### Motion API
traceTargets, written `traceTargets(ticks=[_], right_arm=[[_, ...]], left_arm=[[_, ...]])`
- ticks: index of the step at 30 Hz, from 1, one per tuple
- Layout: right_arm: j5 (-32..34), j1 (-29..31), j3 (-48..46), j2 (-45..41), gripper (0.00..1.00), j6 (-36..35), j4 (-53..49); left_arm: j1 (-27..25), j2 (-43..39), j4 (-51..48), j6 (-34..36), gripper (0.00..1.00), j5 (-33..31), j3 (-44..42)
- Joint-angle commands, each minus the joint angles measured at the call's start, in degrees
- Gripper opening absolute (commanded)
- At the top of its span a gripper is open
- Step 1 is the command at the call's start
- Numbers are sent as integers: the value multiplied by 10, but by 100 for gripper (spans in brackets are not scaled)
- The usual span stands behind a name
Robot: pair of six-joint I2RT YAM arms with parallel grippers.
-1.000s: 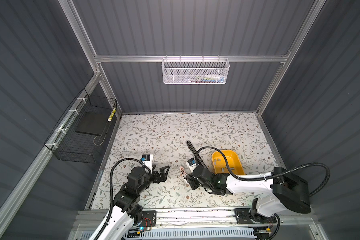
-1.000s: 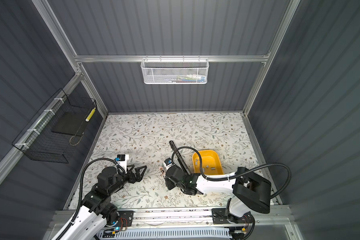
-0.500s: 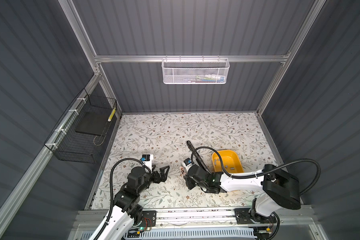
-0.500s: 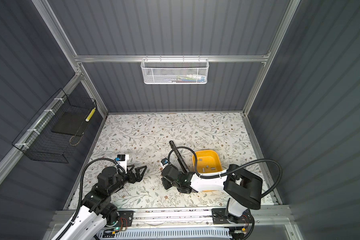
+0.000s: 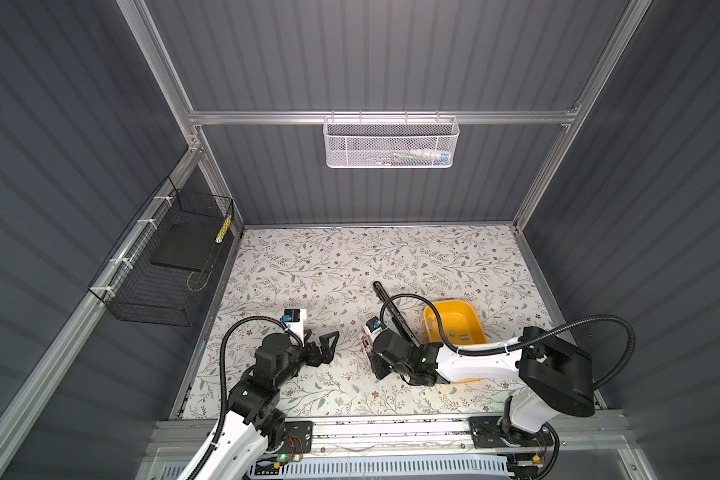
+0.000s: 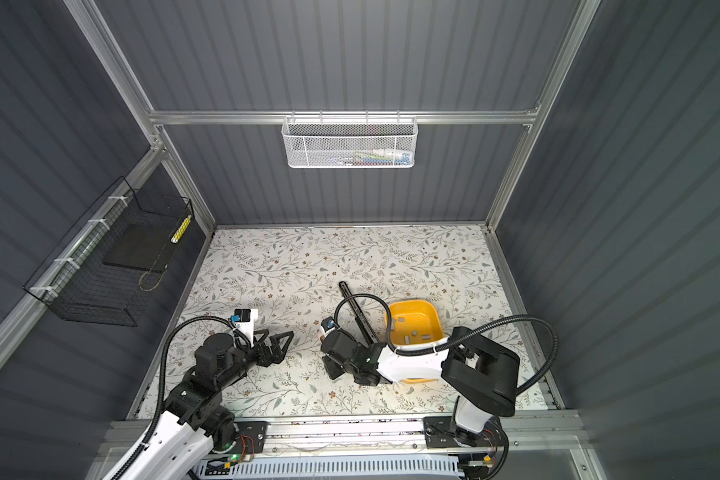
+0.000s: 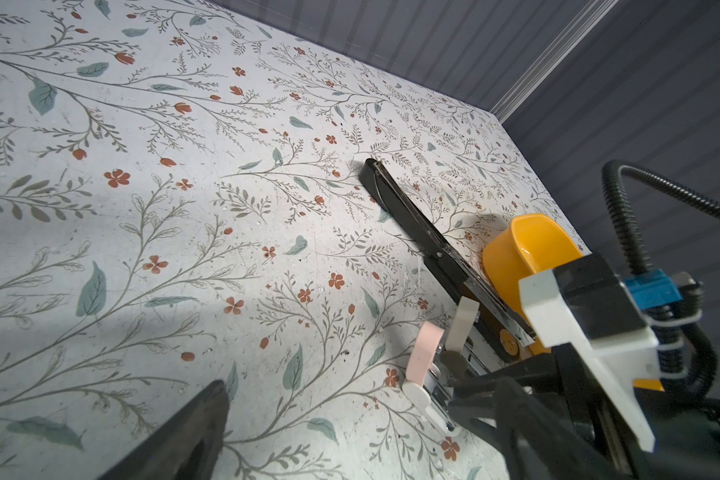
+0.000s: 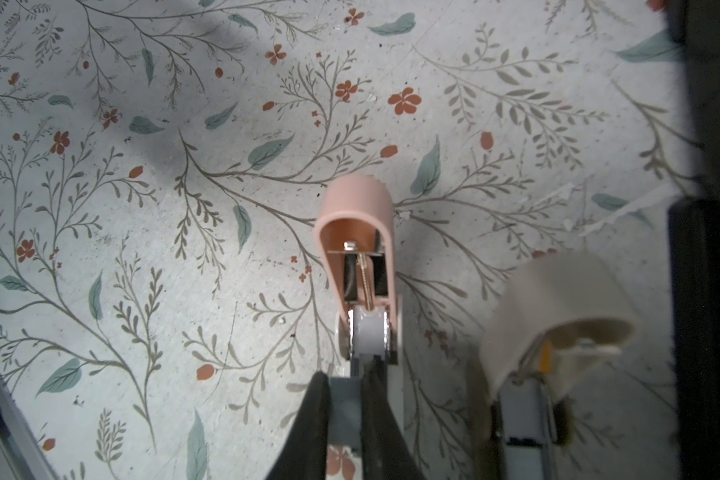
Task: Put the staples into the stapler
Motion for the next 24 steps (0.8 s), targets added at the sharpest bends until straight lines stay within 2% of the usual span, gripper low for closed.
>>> traceTargets(ticks=[1,12,24], right_arm=[[11,2,12,5,15,-8,-12],[16,2,17,-1,15,-34,-18],[21,2,26,7,15,-29,-34]], left_arm=[[0,0,0,4,100,4,-5],[0,0,0,3,100,3,-5],[0,4,1,4,100,3,-5]])
